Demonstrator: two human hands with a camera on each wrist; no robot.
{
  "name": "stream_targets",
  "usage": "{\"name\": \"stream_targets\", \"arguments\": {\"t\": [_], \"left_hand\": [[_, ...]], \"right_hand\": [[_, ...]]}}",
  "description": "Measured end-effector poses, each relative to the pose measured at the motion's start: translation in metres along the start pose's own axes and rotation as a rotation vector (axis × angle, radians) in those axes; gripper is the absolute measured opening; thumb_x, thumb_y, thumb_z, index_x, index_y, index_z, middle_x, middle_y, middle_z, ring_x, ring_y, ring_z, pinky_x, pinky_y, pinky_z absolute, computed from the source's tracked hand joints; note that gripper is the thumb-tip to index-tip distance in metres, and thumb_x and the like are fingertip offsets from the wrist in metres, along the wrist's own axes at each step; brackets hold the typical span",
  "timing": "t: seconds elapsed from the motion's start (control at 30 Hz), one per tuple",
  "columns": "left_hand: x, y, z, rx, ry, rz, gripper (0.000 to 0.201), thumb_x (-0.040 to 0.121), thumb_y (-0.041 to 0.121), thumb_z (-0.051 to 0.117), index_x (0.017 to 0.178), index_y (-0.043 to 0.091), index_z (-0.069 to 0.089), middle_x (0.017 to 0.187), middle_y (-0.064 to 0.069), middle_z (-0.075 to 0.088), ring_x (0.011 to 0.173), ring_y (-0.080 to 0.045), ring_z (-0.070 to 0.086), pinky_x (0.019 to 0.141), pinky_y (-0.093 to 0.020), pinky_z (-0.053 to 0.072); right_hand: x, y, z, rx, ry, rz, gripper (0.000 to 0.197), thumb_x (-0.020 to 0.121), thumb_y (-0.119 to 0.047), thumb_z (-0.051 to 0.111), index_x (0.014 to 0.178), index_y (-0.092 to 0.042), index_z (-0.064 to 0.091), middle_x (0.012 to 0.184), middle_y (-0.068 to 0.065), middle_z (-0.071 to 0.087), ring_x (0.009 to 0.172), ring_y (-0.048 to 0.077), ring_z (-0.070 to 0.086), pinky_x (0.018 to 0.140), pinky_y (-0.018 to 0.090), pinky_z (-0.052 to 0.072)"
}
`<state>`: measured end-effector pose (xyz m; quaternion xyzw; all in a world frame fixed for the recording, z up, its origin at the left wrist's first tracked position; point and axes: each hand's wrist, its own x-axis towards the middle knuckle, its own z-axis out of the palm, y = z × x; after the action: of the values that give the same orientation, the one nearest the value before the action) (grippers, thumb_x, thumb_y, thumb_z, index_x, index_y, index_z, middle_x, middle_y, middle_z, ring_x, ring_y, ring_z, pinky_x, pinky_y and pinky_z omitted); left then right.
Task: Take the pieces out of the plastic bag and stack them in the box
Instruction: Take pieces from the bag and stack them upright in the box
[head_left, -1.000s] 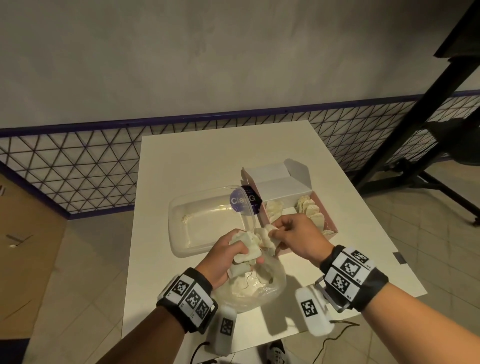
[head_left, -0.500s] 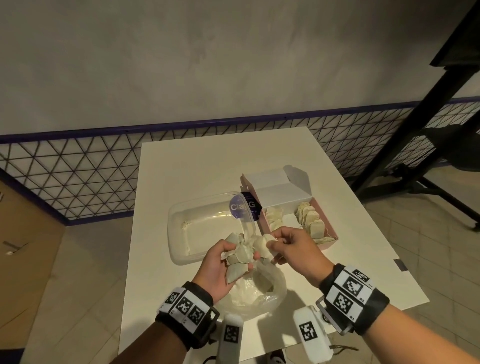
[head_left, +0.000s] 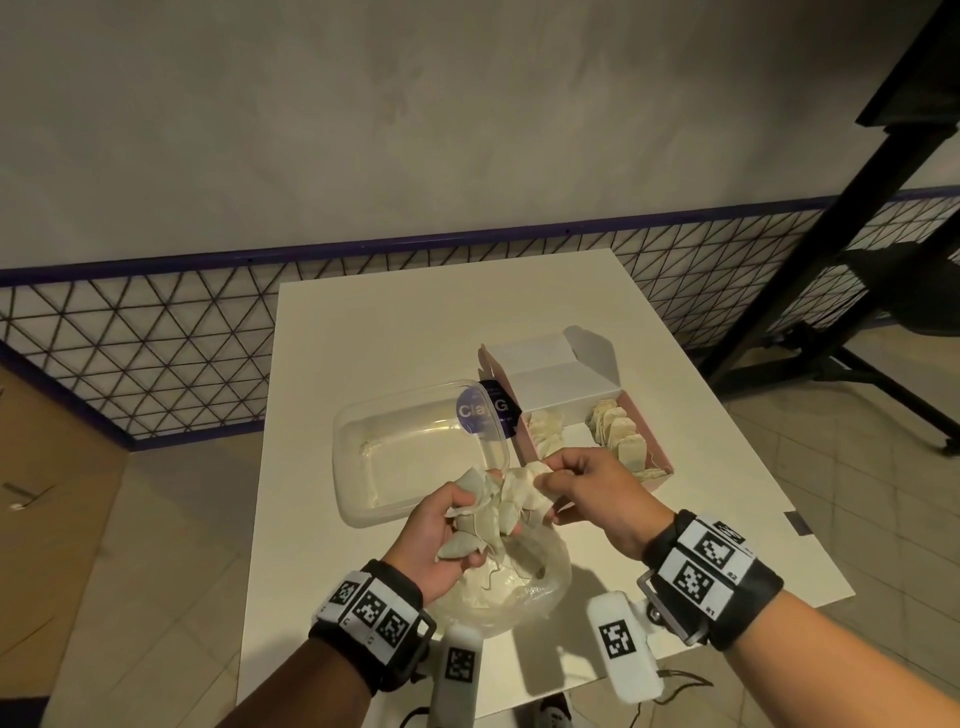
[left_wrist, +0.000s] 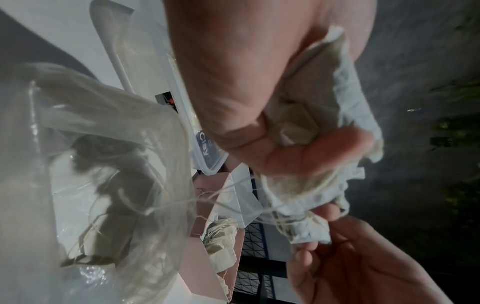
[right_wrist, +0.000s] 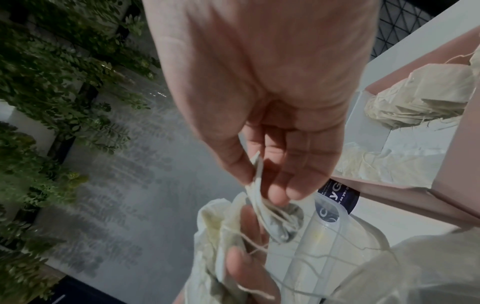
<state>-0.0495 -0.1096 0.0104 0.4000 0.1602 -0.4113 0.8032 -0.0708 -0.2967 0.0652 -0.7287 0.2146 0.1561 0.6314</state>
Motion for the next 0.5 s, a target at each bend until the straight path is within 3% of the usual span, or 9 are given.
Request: {"name": "stream_targets", "arguments": {"t": [0.17, 0.27, 0.33, 0.43, 0.5], "left_hand": [[-0.003, 0.003, 0.003, -0.026, -0.030, 0.048, 0.046, 0.073, 0.016, 0.050, 0.117, 0.015, 0.063, 0.094, -0.018, 0.067, 0.066, -0.024, 0.066, 0.039, -0.021, 0.036], [0.003, 0.005, -0.003, 0.099, 0.012, 0.077, 0.033, 0.079, 0.007, 0.045, 0.100, 0.016, 0.069, 0.092, -0.014, 0.065, 0.068, -0.026, 0.063, 0.041, -0.021, 0.032], [0.007, 0.006, -0.004, 0.224, 0.040, 0.061, 0.032, 0.081, 0.003, 0.041, 0.096, 0.013, 0.068, 0.087, -0.014, 0.061, 0.061, -0.025, 0.058, 0.042, -0.021, 0.031], [0.015, 0.015, 0.003, 0.390, 0.061, 0.052, 0.030, 0.080, 0.002, 0.042, 0.102, 0.007, 0.063, 0.082, -0.013, 0.057, 0.054, -0.022, 0.054, 0.044, -0.021, 0.034], [0.025, 0.024, 0.009, 0.496, 0.075, 0.048, 0.024, 0.081, 0.005, 0.044, 0.098, 0.012, 0.058, 0.080, -0.012, 0.053, 0.051, -0.021, 0.053, 0.047, -0.022, 0.033]], "right_hand": [[-0.001, 0.006, -0.002, -0.053, 0.024, -0.042, 0.005, 0.085, -0.003, 0.063, 0.081, -0.005, 0.060, 0.072, 0.013, 0.042, 0.057, 0.021, 0.053, 0.050, 0.021, 0.049], [0.000, 0.008, -0.011, -0.139, 0.034, -0.097, 0.007, 0.086, -0.004, 0.062, 0.080, -0.007, 0.061, 0.069, 0.012, 0.051, 0.052, 0.015, 0.056, 0.048, 0.017, 0.046], [0.002, 0.010, -0.025, -0.260, 0.042, -0.132, 0.006, 0.087, -0.005, 0.062, 0.082, -0.008, 0.062, 0.070, 0.007, 0.060, 0.053, 0.011, 0.058, 0.049, 0.015, 0.045], [0.012, 0.014, -0.059, -0.486, 0.030, -0.195, 0.008, 0.087, -0.008, 0.062, 0.081, -0.013, 0.064, 0.073, -0.001, 0.064, 0.062, 0.011, 0.058, 0.062, 0.022, 0.049], [0.020, 0.012, -0.085, -0.631, 0.064, -0.222, 0.008, 0.086, -0.009, 0.063, 0.081, -0.015, 0.066, 0.076, -0.001, 0.065, 0.068, 0.017, 0.061, 0.071, 0.032, 0.051]]}}
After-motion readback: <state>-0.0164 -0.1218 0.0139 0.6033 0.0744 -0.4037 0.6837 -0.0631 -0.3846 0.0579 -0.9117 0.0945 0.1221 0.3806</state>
